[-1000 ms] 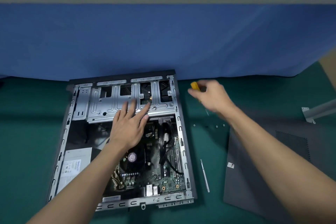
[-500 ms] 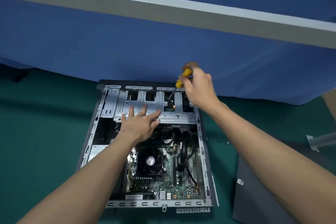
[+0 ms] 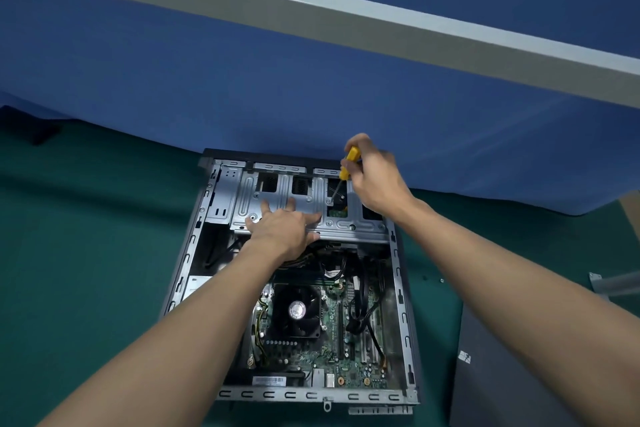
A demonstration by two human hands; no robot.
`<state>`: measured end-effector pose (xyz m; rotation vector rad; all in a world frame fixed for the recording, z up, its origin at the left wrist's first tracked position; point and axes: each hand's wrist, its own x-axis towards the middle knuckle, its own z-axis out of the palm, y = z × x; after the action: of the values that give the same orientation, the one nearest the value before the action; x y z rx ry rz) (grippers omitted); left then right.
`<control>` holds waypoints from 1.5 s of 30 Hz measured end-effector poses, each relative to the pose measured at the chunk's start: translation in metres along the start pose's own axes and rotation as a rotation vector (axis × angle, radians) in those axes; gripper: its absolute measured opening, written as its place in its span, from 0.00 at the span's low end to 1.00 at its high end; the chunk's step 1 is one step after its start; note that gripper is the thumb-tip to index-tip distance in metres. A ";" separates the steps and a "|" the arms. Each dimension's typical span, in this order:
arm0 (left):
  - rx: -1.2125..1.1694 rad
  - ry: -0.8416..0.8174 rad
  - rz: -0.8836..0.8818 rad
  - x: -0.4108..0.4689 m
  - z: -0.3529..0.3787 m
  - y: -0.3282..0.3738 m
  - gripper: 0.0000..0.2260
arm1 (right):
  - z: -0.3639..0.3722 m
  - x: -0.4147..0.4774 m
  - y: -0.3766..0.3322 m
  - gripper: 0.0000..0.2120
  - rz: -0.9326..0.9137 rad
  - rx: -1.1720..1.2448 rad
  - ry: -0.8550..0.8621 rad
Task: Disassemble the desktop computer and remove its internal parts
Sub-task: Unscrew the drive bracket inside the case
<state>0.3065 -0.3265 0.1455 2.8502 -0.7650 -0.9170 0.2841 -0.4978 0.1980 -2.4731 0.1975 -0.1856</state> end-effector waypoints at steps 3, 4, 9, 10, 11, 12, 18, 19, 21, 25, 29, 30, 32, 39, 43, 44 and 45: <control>-0.011 -0.013 -0.009 0.000 -0.001 0.001 0.23 | 0.001 0.003 -0.001 0.05 -0.016 -0.006 0.006; -0.016 -0.019 -0.013 0.000 -0.002 0.001 0.22 | 0.002 0.005 -0.002 0.05 -0.020 -0.003 0.005; -0.029 -0.038 -0.017 -0.001 -0.005 0.004 0.23 | 0.002 0.007 -0.002 0.05 -0.043 -0.044 -0.030; -0.034 -0.040 -0.016 -0.001 -0.005 0.004 0.23 | 0.001 0.007 -0.002 0.05 -0.047 -0.054 -0.036; -0.037 -0.043 -0.018 -0.001 -0.005 0.004 0.23 | 0.000 0.008 -0.002 0.04 -0.047 -0.064 -0.047; -0.040 -0.046 -0.021 -0.001 -0.006 0.004 0.23 | -0.001 0.010 -0.003 0.04 -0.041 -0.081 -0.063; -0.058 -0.042 -0.024 -0.003 -0.007 0.005 0.22 | -0.013 0.018 -0.011 0.03 0.043 -0.145 -0.227; -0.060 -0.042 -0.025 -0.003 -0.008 0.005 0.22 | -0.015 0.019 -0.014 0.04 0.039 -0.184 -0.263; -0.060 -0.041 -0.022 -0.004 -0.009 0.005 0.21 | -0.019 0.021 -0.021 0.08 0.024 -0.322 -0.320; -0.059 -0.045 -0.016 -0.005 -0.010 0.005 0.22 | -0.024 0.030 -0.036 0.15 0.042 -0.530 -0.370; -0.056 -0.042 -0.013 -0.005 -0.010 0.005 0.23 | -0.021 0.041 -0.050 0.12 0.116 -0.622 -0.449; -0.053 -0.041 -0.012 -0.005 -0.009 0.005 0.23 | -0.021 0.042 -0.052 0.10 0.132 -0.640 -0.460; -0.061 -0.037 -0.013 -0.005 -0.009 0.005 0.23 | -0.020 0.043 -0.053 0.09 0.144 -0.668 -0.474; -0.068 -0.023 -0.007 -0.006 -0.008 0.004 0.23 | -0.025 0.044 -0.050 0.15 0.067 -0.703 -0.570; -0.066 -0.022 -0.009 -0.006 -0.008 0.004 0.22 | -0.028 0.042 -0.050 0.10 0.000 -0.685 -0.564; -0.063 -0.024 -0.008 -0.006 -0.008 0.004 0.22 | -0.028 0.042 -0.049 0.07 -0.011 -0.653 -0.568; -0.061 -0.026 -0.009 -0.006 -0.008 0.004 0.22 | -0.028 0.043 -0.047 0.06 -0.022 -0.632 -0.578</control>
<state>0.3054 -0.3281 0.1559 2.7969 -0.7142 -0.9626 0.3257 -0.4860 0.2523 -3.0185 -0.0310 0.6786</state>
